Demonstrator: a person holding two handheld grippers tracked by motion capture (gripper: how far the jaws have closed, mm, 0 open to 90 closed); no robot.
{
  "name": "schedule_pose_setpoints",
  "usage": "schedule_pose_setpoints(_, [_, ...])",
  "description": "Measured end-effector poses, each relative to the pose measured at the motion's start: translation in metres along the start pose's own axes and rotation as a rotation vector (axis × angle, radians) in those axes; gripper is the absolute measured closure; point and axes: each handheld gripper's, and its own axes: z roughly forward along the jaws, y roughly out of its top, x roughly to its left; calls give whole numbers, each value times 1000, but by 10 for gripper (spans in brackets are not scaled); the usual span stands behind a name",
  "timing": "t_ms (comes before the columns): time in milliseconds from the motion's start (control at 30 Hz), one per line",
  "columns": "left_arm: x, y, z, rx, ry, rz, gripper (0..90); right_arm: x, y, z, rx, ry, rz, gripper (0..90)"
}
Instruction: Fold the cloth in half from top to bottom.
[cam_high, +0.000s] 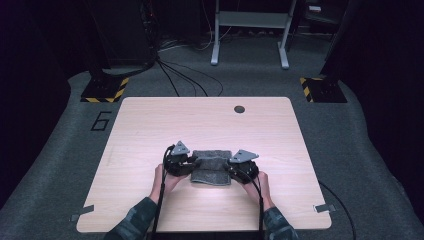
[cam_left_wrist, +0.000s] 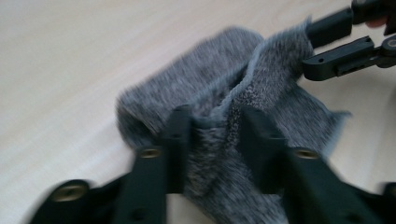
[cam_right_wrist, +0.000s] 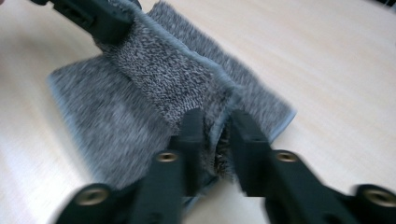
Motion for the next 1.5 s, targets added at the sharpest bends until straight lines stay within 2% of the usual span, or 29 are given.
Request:
schedule_pose_setpoints(33, [-2, -2, -2, 7, -8, -6, 519, 1, -5, -3, 16, 10, 26, 603])
schedule_pose_setpoints(100, [-6, -4, -9, 12, -11, -18, 422, 1, -9, -11, 5, 32, 57, 511])
schedule_pose_setpoints(167, [-8, -4, -20, -13, -20, -27, 348, 0, -11, -20, -7, 42, 84, 415])
schedule_pose_setpoints(267, [-7, 2, -34, -53, 19, -13, 291, -4, -7, -30, -31, 54, 119, 334])
schedule_pose_setpoints(333, [-2, 7, -37, -70, 69, -17, 274, -9, -2, -32, -39, 58, 136, 298])
schedule_pose_setpoints(367, [1, 9, -35, -76, 89, -31, 266, -11, 2, -31, -42, 56, 160, 285])
schedule_pose_setpoints(433, [7, 12, -29, -47, 117, -40, 249, -14, 7, -25, -44, 43, 181, 253])
schedule_pose_setpoints(467, [8, 11, -24, -29, 120, -44, 239, -15, 10, -21, -21, 34, 190, 231])
schedule_pose_setpoints(567, [3, 7, -8, 39, 142, -11, 226, -14, 10, -3, 32, 7, 218, 195])
schedule_pose_setpoints(667, [-1, -2, 0, 93, 156, 27, 219, -8, 2, 10, 101, -36, 208, 175])
schedule_pose_setpoints(700, [-3, -6, 2, 102, 162, 28, 216, -6, -1, 13, 118, -37, 201, 174])
schedule_pose_setpoints(800, [-3, -15, 6, 144, 185, 55, 205, -2, -9, 18, 143, -57, 197, 171])
schedule_pose_setpoints(867, [-4, -20, 8, 148, 184, 55, 205, -2, -11, 18, 145, -69, 185, 165])
schedule_pose_setpoints(967, [-5, -22, 8, 160, 201, 79, 205, 0, -13, 19, 155, -73, 175, 160])
schedule_pose_setpoints(1000, [-6, -21, 8, 161, 198, 79, 204, 1, -14, 20, 157, -73, 158, 159])
schedule_pose_setpoints(1100, [-4, -18, 5, 128, 181, 67, 201, 1, -13, 19, 159, -63, 156, 156])
schedule_pose_setpoints(1133, [-1, -15, 2, 108, 163, 51, 183, -2, -11, 18, 155, -56, 158, 152])
schedule_pose_setpoints(1167, [2, -11, -1, 72, 167, 45, 173, -4, -9, 16, 144, -50, 165, 152])
schedule_pose_setpoints(1233, [6, 0, -2, 38, 195, 32, 170, -12, -2, 13, 119, -38, 181, 149])
schedule_pose_setpoints(1267, [10, 5, -2, 37, 210, 41, 171, -17, 2, 12, 107, -38, 183, 149])
schedule_pose_setpoints(1300, [12, 10, 1, 37, 236, 40, 171, -20, 6, 11, 95, -50, 209, 150])
schedule_pose_setpoints(1333, [16, 15, 5, 50, 263, 50, 173, -26, 10, 11, 92, -58, 204, 150])
schedule_pose_setpoints(1367, [20, 17, 10, 53, 281, 34, 174, -31, 13, 13, 89, -74, 217, 151])
schedule_pose_setpoints(1433, [27, 19, 18, 76, 315, 33, 176, -41, 18, 19, 91, -104, 243, 153])
schedule_pose_setpoints(1500, [32, 17, 25, 77, 330, 22, 187, -48, 20, 28, 113, -142, 245, 154])
